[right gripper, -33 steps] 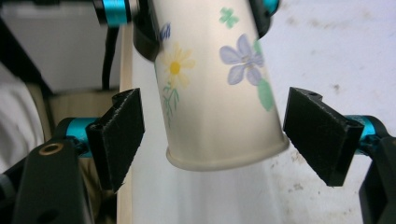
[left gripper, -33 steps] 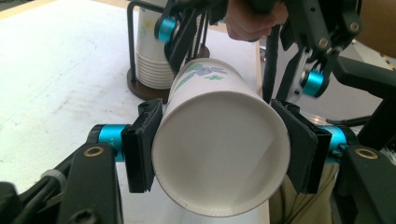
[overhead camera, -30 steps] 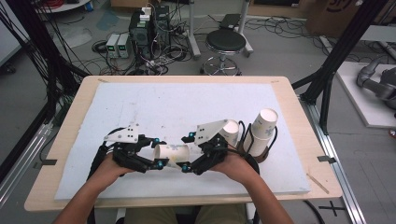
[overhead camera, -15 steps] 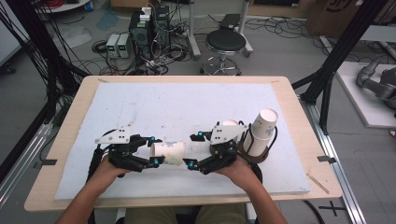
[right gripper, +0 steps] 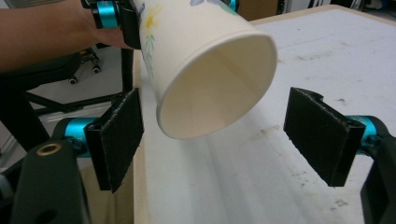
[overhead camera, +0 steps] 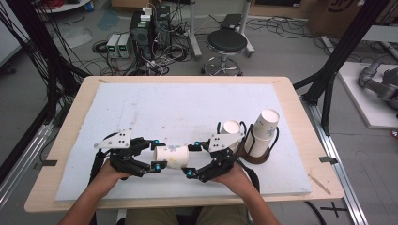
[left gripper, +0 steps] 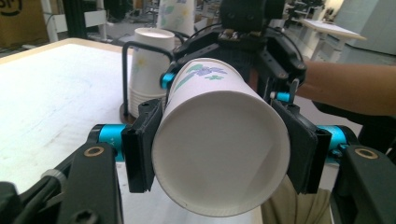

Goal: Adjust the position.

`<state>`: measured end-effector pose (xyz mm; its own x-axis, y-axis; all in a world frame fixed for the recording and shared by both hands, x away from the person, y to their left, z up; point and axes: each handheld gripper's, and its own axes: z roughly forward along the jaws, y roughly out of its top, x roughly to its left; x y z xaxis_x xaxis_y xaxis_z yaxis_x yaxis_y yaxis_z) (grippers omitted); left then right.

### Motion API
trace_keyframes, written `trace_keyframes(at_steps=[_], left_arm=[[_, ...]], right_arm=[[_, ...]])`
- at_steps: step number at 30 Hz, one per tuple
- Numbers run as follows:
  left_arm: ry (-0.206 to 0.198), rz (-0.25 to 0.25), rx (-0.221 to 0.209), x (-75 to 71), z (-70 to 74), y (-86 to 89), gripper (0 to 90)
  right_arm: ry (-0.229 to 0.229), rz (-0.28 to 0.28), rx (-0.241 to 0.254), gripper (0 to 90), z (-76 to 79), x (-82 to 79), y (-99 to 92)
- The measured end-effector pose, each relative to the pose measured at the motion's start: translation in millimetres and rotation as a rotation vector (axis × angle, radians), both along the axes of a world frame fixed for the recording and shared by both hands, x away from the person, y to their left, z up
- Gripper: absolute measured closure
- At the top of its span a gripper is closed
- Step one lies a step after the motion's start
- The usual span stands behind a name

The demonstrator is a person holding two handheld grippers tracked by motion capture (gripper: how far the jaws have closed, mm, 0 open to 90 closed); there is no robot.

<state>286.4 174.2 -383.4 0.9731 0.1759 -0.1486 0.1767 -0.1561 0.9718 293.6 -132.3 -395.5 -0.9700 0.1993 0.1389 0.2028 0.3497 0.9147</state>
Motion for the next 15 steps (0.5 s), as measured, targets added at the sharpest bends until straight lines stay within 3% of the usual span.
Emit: trace_keyframes(at_steps=[12, 15], left_arm=[[-0.002, -0.044, -0.003, -2.6, 1.5, -5.4, 37.4], [-0.001, -0.047, -0.003, -2.6, 1.1, -5.6, 37.4]], right_arm=[[0.032, 0.072, 0.044, 21.4, -3.7, 3.3, 7.9], [0.03, 0.091, 0.052, 27.0, -4.0, 3.6, 8.4]])
